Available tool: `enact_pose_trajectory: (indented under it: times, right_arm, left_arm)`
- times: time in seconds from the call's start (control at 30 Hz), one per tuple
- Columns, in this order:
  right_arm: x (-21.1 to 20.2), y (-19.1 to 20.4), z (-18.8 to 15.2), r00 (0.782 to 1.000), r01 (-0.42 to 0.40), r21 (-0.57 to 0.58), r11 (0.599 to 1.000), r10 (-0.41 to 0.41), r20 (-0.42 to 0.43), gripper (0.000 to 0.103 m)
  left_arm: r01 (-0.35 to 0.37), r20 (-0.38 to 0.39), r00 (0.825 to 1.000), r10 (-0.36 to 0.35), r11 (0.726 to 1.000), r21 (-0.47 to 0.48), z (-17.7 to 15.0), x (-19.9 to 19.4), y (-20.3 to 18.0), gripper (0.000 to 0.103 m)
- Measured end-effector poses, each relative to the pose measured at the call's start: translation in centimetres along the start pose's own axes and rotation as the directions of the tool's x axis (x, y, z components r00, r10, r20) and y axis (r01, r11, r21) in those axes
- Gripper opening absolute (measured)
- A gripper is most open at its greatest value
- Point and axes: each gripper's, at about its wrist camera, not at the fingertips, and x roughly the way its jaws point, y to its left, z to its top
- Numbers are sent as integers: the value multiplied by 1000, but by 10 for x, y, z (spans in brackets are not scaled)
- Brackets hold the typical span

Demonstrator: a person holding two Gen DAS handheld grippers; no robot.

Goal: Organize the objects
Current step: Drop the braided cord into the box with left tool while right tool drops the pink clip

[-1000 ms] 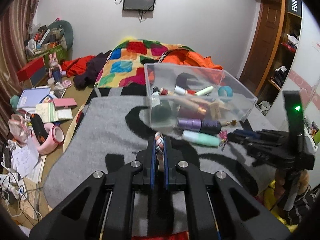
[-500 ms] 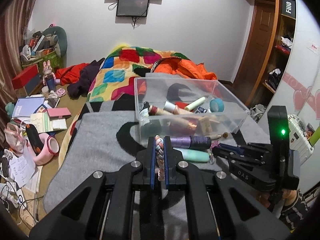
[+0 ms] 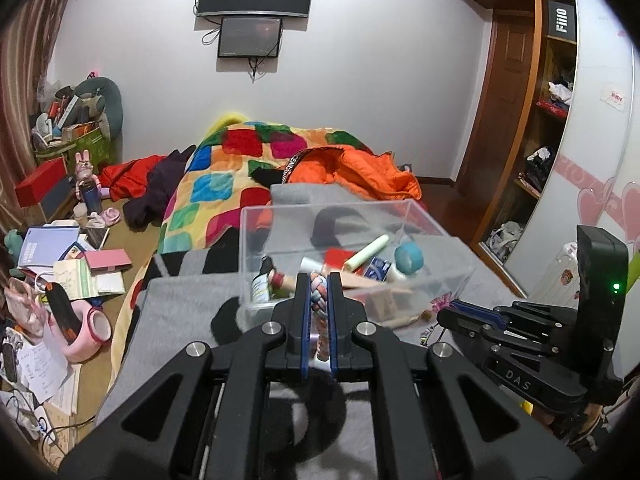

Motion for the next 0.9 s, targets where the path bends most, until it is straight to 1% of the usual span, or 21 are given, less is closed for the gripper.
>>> enact_pose_trajectory:
  times: [0.13, 0.27, 0.43, 0.67, 0.77, 0.83, 0.9]
  right_arm:
    - [-4, -3, 10, 1000, -5, 9, 1000, 4, 24, 9]
    - [-8, -6, 21, 998, 13, 1, 1000, -13, 53, 9]
    - [-6, -10, 32, 997, 26, 6, 1000, -26, 74, 9]
    - [9, -16, 45, 997, 31, 34, 999, -33, 72, 9]
    - [18, -15, 49, 997, 43, 19, 999, -44, 63, 9]
    - [25, -12, 49, 996, 68, -5, 998, -68, 55, 9]
    - [29, -12, 49, 996, 72, -13, 997, -71, 45, 9]
  left_arm:
    - [21, 3, 1000, -21, 1000, -2, 9, 6, -6, 6]
    - [36, 14, 999, -37, 999, 2, 18, 11, -14, 6]
    - [58, 0, 998, -58, 998, 3, 27, 25, -20, 6]
    - [62, -11, 998, -63, 998, -25, 35, 45, -16, 6]
    - [60, -25, 998, -61, 998, -32, 36, 55, -13, 6]
    - [54, -31, 998, -55, 998, -34, 36, 61, -11, 6]
    - [48, -34, 998, -49, 998, -37, 36, 65, -9, 6]
